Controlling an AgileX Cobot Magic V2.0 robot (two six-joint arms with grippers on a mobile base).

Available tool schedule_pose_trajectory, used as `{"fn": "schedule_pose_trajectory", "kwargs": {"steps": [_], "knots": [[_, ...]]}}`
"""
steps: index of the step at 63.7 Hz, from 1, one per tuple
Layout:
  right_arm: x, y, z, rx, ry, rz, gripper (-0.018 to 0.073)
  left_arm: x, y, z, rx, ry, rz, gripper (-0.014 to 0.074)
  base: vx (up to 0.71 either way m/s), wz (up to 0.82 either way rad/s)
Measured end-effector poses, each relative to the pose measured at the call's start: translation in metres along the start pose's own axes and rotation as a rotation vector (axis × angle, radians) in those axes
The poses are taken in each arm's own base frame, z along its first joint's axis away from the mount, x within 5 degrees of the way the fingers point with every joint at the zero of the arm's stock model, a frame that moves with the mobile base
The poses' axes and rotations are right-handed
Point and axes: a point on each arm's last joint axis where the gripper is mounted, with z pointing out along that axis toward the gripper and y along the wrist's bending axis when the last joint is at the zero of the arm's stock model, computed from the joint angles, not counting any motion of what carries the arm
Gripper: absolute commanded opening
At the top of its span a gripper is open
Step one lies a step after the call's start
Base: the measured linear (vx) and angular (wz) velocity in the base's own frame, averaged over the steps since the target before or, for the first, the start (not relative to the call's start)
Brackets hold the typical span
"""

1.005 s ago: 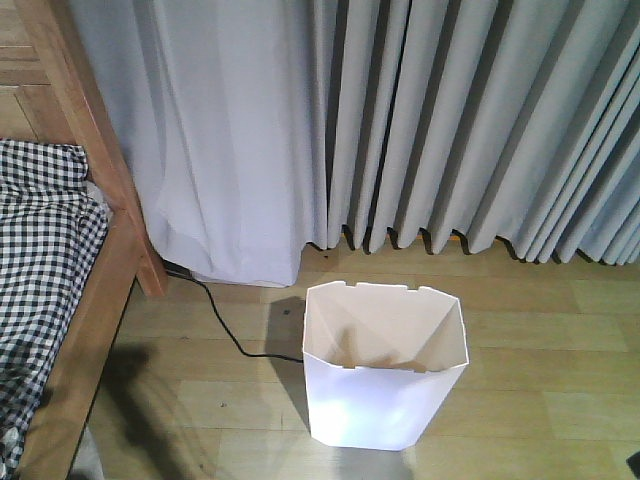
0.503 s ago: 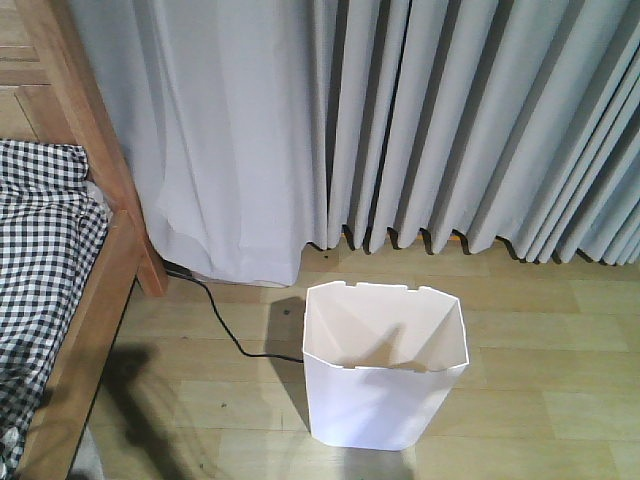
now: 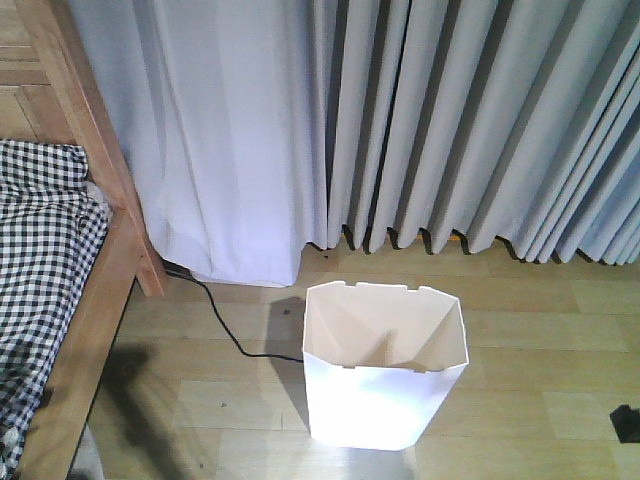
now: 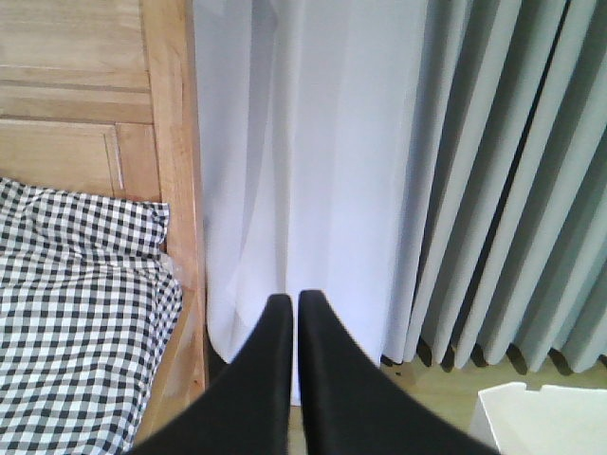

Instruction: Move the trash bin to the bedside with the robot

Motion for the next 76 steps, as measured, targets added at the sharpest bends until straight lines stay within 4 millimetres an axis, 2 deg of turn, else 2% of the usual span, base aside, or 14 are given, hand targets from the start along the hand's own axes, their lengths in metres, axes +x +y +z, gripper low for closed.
{"fn": "schedule_pose_trajectory", "kwargs": {"steps": [76], "knots": [[-0.0006,-0.0021,0.0000,0.037,-0.006,0.001,-0.0009,0.0000,0.0000,0.0000,0.000,0.000,0.000,-0.0006,0.00,0.00]]}}
